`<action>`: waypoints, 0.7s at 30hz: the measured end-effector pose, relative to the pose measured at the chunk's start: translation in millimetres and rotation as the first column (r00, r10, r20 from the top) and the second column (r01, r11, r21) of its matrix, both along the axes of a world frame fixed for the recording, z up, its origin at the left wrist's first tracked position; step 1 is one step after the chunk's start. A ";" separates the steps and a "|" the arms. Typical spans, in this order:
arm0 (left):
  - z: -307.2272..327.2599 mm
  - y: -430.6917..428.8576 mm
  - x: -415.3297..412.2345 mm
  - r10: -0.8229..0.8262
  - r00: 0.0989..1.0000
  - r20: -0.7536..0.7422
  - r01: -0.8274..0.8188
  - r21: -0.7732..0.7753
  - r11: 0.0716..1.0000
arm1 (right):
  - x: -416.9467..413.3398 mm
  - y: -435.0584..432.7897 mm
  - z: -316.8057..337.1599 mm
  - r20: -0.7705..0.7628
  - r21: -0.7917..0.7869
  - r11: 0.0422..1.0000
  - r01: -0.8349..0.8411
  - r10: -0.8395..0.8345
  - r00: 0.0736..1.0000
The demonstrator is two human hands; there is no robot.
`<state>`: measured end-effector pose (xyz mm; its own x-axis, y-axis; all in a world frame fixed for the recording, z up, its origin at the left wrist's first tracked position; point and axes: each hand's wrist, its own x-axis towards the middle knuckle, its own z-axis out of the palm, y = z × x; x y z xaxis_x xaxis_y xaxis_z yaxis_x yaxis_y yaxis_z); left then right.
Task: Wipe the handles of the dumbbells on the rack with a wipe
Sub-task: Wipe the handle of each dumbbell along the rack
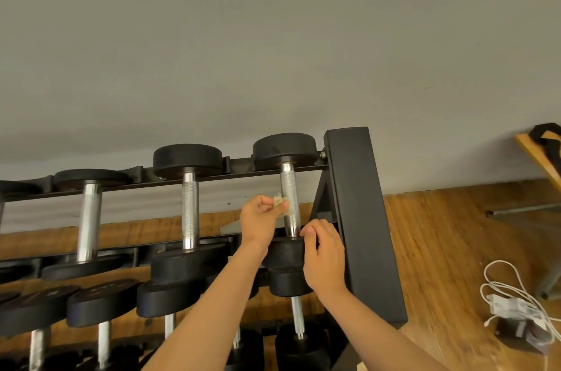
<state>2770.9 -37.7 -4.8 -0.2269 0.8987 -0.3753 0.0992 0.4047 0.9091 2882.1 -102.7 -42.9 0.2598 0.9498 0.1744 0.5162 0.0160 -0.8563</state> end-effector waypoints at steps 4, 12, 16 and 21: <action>13.2 32.8 3.6 0.083 0.995 0.060 -0.082 -0.022 0.996 | 0.6 0.1 -0.5 0.014 -0.003 1.000 -0.001 0.001 1.000; 9.5 47.4 15.2 0.232 0.960 0.159 -0.216 -0.115 0.970 | 0.6 0.1 -1.8 0.021 0.001 1.000 -0.007 0.007 1.000; 11.9 64.7 16.9 0.316 0.912 0.263 -0.276 -0.180 0.944 | 1.5 0.0 -1.6 0.021 -0.006 1.000 0.000 0.001 1.000; 5.2 61.0 14.9 0.371 0.897 0.239 -0.335 -0.178 0.925 | 0.5 -0.2 -0.8 0.020 -0.015 1.000 0.001 -0.001 1.000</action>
<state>2785.8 23.4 0.4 -0.3975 0.7172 -0.5723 -0.3074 0.4836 0.8195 2882.6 -102.9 -43.7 0.2572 0.9521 0.1657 0.5331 0.0032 -0.8460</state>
